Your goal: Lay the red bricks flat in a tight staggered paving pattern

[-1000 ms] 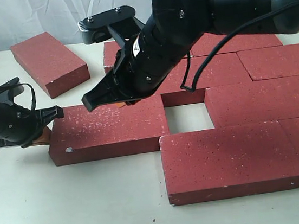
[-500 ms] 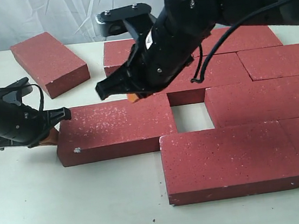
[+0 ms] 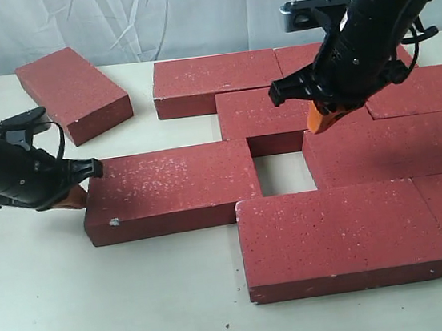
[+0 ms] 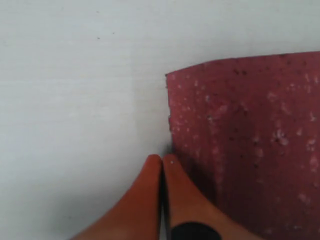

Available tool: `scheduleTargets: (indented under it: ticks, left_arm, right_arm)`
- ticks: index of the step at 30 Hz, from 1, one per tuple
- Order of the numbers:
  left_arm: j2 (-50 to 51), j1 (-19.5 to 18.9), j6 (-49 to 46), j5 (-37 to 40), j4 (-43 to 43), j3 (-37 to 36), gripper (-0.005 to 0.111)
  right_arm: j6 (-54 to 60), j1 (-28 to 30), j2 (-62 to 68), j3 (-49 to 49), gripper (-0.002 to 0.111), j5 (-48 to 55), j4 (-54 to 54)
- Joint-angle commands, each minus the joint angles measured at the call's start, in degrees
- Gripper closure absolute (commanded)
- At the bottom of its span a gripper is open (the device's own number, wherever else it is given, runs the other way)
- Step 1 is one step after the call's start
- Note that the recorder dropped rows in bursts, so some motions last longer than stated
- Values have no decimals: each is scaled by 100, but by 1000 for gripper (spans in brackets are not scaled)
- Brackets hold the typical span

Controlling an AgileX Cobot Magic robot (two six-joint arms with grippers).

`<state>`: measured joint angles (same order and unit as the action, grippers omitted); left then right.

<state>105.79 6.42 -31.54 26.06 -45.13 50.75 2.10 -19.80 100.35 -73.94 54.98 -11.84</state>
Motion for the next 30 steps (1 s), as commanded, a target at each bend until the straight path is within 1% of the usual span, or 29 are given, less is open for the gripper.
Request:
scheduleTargets:
  ticks: [1,5,9,19,30]
  left_arm:
    - [-44,271,87,-19,17,21,107]
    - [-44,516,87,-85,-10,21,107]
    - [-44,666,87,-246,-22,21,107]
    - [60,829,87,-101,-90,410,107]
    - [417,1238,87,-34,-281,740,107]
  right_arm:
    - [87,47,-19,253,109,-159,-69]
    - [87,47,-19,534,109,-323,-82]
    - [87,47,-19,529,109,-337,-92]
    - [87,47,-19,529,109,-351,-91]
    - [87,47,-19,529,109,-429,-91]
